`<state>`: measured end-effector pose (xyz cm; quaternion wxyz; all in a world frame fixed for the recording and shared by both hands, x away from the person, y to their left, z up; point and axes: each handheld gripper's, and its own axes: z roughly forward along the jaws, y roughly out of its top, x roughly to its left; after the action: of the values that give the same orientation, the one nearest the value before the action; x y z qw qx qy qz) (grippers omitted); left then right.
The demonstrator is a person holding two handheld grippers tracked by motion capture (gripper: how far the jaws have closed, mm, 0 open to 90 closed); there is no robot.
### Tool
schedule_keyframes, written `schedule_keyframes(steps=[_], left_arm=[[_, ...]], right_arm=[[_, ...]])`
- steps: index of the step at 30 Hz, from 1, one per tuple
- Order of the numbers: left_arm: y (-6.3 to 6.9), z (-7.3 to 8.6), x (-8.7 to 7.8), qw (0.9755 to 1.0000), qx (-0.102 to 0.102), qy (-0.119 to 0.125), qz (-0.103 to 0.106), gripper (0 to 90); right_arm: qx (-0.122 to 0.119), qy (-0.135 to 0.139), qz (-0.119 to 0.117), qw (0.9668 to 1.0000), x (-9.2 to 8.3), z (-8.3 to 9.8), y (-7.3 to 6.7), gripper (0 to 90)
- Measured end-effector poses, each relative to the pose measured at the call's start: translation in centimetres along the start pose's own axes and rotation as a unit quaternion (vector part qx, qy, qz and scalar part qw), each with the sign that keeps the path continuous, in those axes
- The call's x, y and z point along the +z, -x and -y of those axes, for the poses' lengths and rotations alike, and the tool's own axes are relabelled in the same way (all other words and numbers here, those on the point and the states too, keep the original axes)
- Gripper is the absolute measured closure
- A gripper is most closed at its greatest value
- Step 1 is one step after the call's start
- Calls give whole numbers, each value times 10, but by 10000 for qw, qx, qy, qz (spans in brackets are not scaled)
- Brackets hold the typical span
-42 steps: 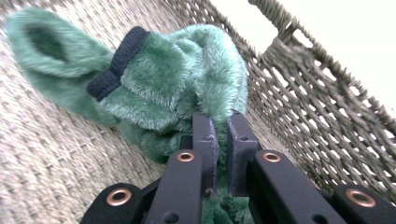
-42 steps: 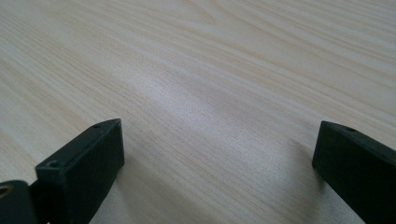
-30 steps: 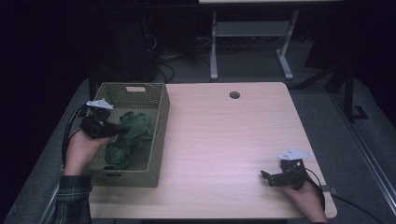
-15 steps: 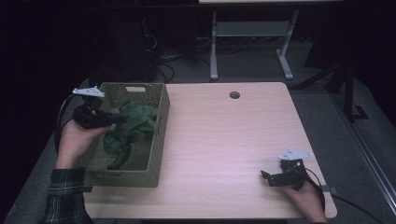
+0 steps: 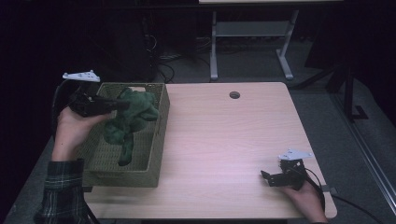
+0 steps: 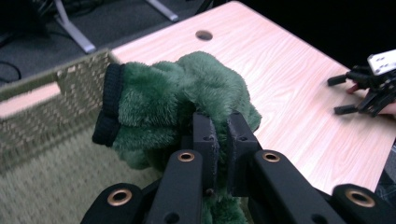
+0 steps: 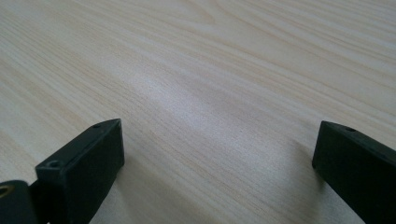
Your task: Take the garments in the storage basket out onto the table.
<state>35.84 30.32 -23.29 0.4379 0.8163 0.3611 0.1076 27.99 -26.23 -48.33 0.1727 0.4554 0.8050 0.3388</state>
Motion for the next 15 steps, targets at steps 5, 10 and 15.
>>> schedule_keyframes(steps=[5,10,15], left_arm=[[8,-13,0,9998,68,151,54,846],[21,-29,-1,9992,235,299,116,847],[36,-44,1,9980,399,457,195,848]], right_arm=[[-1,1,1,10000,0,0,0,17],[2,-2,0,10000,0,0,0,17],[4,0,0,10000,0,0,0,17]])
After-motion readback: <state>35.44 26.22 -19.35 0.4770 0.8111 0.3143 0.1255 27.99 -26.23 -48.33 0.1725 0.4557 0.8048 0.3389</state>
